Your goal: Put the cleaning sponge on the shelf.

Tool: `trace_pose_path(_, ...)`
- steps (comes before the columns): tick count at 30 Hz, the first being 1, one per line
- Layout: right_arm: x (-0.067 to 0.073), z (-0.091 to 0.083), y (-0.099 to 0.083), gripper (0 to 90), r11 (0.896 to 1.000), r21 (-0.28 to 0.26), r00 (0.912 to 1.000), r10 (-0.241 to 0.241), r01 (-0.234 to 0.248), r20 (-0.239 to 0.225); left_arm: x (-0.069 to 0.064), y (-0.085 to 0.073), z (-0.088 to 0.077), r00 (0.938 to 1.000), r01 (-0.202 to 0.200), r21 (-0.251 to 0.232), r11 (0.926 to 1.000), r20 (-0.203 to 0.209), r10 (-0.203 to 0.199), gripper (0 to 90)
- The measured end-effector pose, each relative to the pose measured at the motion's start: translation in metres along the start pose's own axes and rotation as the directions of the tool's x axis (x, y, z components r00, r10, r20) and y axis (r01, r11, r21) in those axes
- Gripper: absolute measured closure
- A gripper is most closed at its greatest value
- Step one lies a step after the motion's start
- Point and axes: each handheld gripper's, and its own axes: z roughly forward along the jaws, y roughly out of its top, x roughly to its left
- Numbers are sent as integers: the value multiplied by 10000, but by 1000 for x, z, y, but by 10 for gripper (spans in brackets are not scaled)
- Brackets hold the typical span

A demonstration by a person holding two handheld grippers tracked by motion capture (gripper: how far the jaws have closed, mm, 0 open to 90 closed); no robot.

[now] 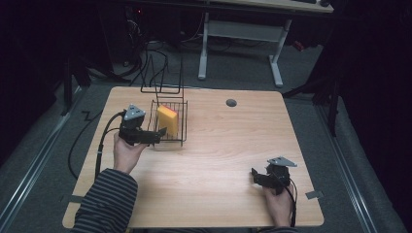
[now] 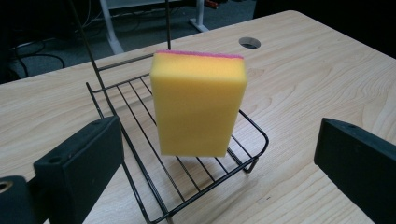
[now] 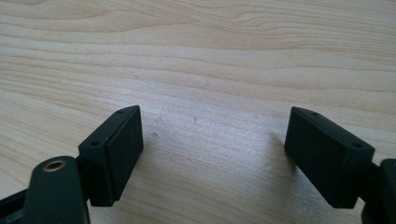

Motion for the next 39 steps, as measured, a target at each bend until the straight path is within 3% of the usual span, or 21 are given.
trace_pose_path(22,0,0,0,196,10000,0,10000,-1,1,1,9,-19,-30,9986,509,-271,9983,-149,-513,29)
trace_pose_path(39,0,0,0,197,10000,-7,10000,-4,4,14,14,-32,-44,9969,717,-374,9967,-288,-728,38)
